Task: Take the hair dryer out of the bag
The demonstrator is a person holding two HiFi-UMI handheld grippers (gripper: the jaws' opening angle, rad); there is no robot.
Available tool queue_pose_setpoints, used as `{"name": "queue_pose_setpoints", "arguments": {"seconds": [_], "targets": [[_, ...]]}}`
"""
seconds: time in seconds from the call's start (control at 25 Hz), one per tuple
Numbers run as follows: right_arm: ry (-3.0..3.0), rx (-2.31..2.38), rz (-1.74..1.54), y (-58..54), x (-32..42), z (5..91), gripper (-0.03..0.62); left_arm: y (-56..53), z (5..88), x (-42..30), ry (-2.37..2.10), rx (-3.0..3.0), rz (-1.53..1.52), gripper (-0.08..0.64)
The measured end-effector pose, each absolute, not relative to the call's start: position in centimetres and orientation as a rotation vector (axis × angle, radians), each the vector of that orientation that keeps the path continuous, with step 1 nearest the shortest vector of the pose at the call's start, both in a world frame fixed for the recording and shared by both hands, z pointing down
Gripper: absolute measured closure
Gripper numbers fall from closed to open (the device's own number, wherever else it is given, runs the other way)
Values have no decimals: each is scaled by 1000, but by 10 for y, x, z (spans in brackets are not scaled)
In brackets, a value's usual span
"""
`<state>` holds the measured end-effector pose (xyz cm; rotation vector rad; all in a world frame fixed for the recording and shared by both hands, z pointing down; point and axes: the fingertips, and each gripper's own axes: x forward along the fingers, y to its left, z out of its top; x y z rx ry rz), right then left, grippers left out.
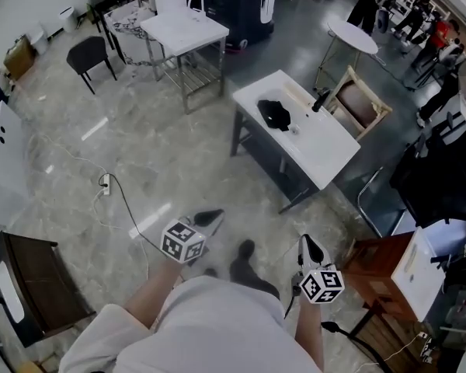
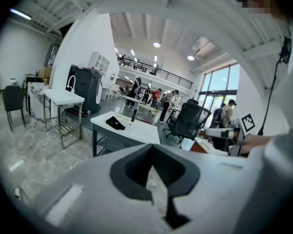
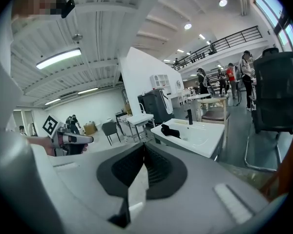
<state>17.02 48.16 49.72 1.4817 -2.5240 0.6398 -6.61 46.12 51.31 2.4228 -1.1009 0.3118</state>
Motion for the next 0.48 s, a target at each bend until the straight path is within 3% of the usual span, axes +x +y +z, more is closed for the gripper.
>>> {"name": "queue_pose_setpoints", "arguments": {"seconds": [0.48], "targets": [[-2568, 1368, 655, 357, 193, 501, 588, 357, 515, -37, -1159, 2379, 320, 561]]}}
